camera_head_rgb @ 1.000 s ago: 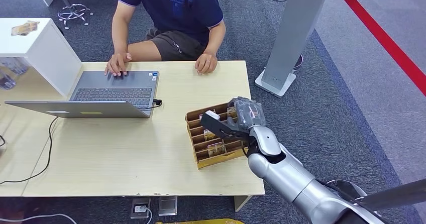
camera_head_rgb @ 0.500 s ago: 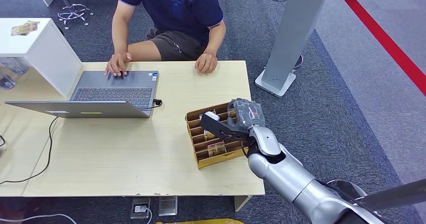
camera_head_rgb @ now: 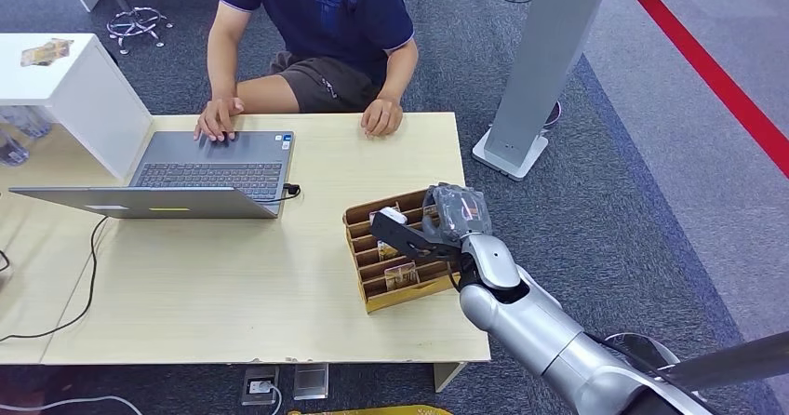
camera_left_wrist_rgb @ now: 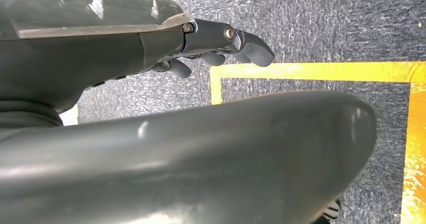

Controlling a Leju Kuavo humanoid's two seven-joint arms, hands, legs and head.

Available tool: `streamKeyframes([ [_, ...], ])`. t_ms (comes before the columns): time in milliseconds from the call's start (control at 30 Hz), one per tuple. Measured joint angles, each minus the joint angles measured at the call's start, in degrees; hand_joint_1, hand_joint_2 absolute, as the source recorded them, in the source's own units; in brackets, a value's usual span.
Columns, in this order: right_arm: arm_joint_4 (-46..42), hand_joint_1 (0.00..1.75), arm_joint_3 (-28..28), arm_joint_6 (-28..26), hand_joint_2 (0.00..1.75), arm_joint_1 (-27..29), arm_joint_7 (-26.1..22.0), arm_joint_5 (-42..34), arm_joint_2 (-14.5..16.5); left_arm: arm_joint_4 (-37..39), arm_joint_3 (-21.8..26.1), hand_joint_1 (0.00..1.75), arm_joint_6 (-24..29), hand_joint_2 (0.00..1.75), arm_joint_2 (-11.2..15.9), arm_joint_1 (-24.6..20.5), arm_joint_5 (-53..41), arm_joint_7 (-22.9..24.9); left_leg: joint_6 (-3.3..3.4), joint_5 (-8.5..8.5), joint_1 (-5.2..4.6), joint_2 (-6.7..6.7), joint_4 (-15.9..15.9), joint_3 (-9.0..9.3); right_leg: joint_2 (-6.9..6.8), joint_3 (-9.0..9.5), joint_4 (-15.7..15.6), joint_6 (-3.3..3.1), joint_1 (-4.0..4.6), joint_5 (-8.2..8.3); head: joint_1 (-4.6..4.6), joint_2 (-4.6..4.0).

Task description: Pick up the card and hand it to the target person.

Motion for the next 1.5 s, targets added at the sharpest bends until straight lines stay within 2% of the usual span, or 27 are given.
streamKeyframes([
  [367,-0.04,1.66,-0.20,-0.80,1.75,0.21,-0.48,0.49,-0.04,0.00,-0.01,0.00,0.28,0.00,0.00,0.01,-0.08,0.06,0.00,0.00,0.00,0.00,0.00,0.03,0.00,0.01,0.00,0.00,0.00,0.00,-0.01,0.00],
  [767,-1.65,1.66,-1.02,-0.78,1.75,1.23,0.19,1.05,-0.61,0.00,-0.04,0.00,0.44,0.00,0.07,0.02,-1.44,-0.12,0.00,0.00,0.00,0.00,0.00,0.03,0.00,0.02,-0.01,0.00,0.00,0.00,0.00,0.00],
  [1067,-7.28,1.66,-1.12,-1.69,1.75,1.82,-2.75,1.77,-1.28,0.00,-0.04,0.00,0.40,0.00,0.09,0.07,-0.92,-0.83,0.00,0.00,0.00,0.01,0.00,-0.01,0.01,0.00,0.00,0.00,0.00,0.00,0.00,-0.01],
  [1267,-11.38,1.66,-0.39,0.27,1.75,-1.58,-6.58,2.37,-1.14,0.00,-0.04,0.00,0.14,0.00,0.09,0.06,-1.07,-0.90,0.00,0.00,0.00,0.01,0.00,-0.01,0.00,0.01,0.00,0.00,0.00,0.00,-0.02,0.00],
  [1500,-10.95,1.66,1.75,2.16,1.75,-7.72,-10.51,0.68,0.80,0.00,-0.09,0.00,-0.20,0.00,0.09,-0.04,-1.35,-1.21,0.00,0.01,0.00,-0.01,0.00,-0.04,-0.01,0.01,0.02,0.00,0.00,0.01,0.01,-0.01],
])
